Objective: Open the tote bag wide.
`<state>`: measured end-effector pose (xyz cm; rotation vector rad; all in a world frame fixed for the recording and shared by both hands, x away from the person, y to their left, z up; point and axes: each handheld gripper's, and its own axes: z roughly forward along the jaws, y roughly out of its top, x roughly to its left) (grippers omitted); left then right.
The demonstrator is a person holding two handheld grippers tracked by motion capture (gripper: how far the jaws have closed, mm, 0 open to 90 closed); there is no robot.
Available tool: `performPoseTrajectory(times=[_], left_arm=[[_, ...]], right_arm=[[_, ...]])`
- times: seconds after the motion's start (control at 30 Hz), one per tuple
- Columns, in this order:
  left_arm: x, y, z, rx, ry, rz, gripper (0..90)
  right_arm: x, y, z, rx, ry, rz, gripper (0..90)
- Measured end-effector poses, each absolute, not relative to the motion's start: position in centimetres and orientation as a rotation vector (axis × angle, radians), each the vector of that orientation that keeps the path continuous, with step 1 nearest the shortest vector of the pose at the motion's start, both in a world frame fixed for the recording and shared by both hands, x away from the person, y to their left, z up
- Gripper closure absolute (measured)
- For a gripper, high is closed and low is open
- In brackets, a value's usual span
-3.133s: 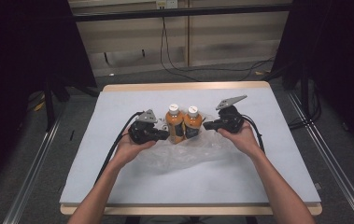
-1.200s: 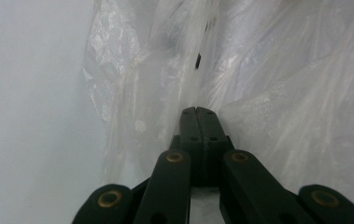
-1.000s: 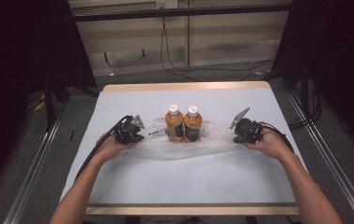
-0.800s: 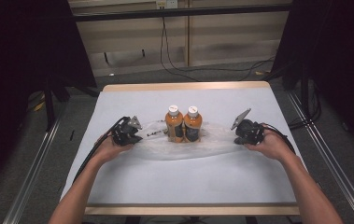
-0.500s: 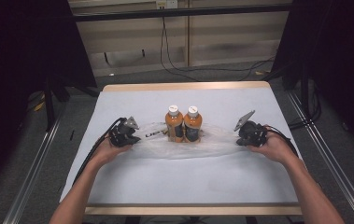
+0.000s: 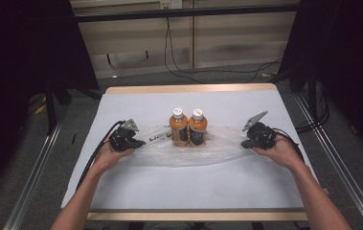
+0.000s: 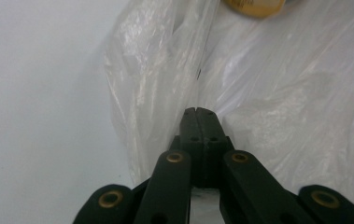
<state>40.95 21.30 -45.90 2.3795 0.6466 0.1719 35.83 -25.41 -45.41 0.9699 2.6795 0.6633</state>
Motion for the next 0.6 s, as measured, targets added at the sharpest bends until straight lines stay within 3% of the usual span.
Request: performPoseTrajectory(times=[0.23, 0.6], left_arm=[[40.3, 22.1, -44.2, 2.233, 0.622, 0.154, 90.0], [38.2, 20.8, -41.4, 2.153, 0.531, 0.171, 90.0]], right_arm=[[35.6, -26.3, -43.6, 0.995, 2.580, 0.986, 90.0], [35.2, -23.4, -40.9, 0.864, 2.535, 1.178, 90.0]])
